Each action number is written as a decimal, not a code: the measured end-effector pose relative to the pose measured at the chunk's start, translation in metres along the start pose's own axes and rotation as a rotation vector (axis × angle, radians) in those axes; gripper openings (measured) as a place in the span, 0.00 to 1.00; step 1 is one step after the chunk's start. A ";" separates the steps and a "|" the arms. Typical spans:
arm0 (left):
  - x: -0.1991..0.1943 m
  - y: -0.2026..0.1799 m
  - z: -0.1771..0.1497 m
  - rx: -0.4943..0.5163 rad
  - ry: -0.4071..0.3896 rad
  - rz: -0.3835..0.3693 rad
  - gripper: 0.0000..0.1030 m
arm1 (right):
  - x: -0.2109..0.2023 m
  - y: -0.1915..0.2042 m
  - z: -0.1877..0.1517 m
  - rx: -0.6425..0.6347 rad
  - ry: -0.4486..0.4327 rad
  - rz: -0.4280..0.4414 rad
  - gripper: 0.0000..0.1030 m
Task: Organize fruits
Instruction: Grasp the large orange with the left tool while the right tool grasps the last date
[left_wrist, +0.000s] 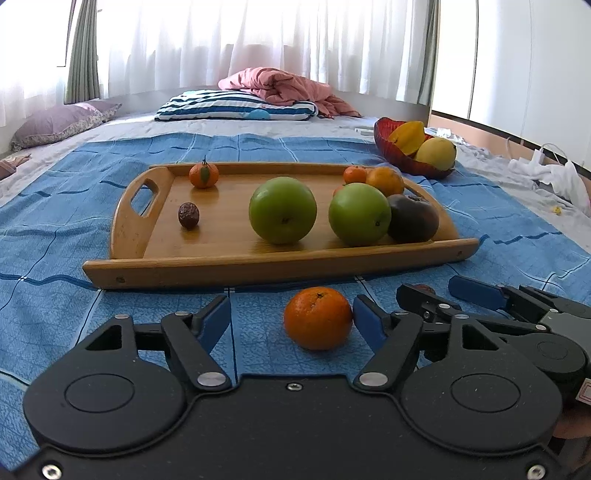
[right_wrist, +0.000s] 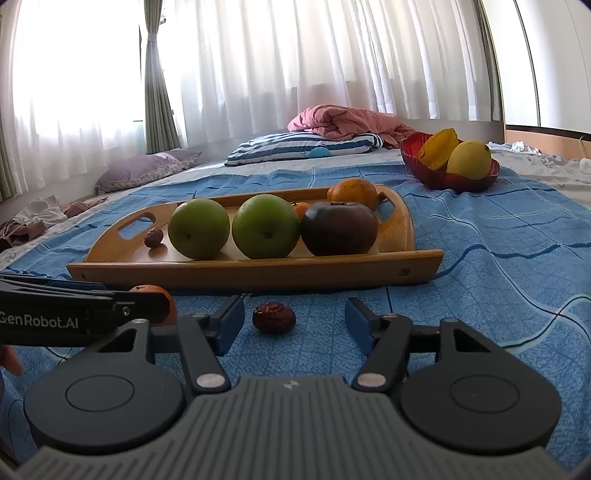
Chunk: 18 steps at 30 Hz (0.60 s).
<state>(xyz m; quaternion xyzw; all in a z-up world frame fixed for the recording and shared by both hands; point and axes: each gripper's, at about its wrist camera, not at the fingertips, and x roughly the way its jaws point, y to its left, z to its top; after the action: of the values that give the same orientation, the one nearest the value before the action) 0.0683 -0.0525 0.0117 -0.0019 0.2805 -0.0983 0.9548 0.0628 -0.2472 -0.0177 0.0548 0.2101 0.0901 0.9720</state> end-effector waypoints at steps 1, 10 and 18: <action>0.000 -0.001 0.000 0.002 -0.002 0.007 0.68 | 0.000 0.000 0.000 0.002 -0.001 0.000 0.64; -0.001 -0.014 -0.003 0.053 -0.025 0.046 0.66 | 0.000 0.004 -0.003 -0.016 -0.002 -0.013 0.43; 0.005 -0.017 -0.005 0.054 -0.009 0.065 0.65 | 0.001 0.004 -0.002 -0.014 0.003 -0.008 0.38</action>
<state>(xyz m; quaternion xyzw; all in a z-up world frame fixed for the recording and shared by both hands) 0.0665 -0.0694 0.0057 0.0325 0.2733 -0.0747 0.9585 0.0623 -0.2433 -0.0197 0.0468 0.2113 0.0877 0.9724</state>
